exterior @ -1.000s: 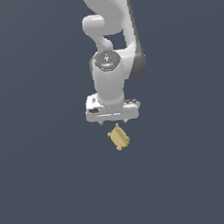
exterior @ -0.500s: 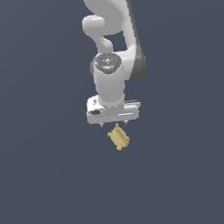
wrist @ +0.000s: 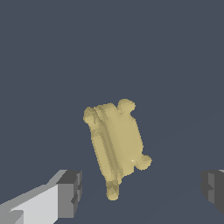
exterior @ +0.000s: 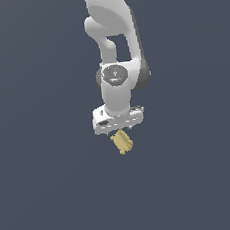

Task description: Pick up the object and move it to a goal position.

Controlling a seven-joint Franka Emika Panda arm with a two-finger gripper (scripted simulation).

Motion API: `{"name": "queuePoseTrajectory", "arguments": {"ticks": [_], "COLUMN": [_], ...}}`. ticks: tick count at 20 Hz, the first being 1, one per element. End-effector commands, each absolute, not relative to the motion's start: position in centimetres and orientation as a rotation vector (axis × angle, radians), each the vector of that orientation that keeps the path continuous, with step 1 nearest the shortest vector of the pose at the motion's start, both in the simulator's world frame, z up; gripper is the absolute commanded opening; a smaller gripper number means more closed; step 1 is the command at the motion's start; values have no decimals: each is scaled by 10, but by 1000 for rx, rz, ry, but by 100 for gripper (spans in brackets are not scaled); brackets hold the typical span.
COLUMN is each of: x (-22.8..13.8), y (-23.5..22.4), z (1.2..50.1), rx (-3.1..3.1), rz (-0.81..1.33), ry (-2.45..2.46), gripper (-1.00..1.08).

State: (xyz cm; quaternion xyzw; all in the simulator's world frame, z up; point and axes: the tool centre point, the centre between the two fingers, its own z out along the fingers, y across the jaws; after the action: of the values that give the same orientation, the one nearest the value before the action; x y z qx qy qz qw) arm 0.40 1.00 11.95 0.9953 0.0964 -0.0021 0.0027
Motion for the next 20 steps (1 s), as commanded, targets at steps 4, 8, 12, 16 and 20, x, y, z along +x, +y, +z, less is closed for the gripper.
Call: {"name": "queuePoseTrajectory", "arguments": {"ticks": [4,8,12,16,20], "x": [4,3,3,3,2], "y": [17,20,23,25,25], "z": [96,84,75,71,71], "rx": [3093,3073,3057,3048,3049], "rz": [-5,-3,-1,0,-1], "ry": [523,641,720,759,756], "gripper": [100,100,100,100,100]}}
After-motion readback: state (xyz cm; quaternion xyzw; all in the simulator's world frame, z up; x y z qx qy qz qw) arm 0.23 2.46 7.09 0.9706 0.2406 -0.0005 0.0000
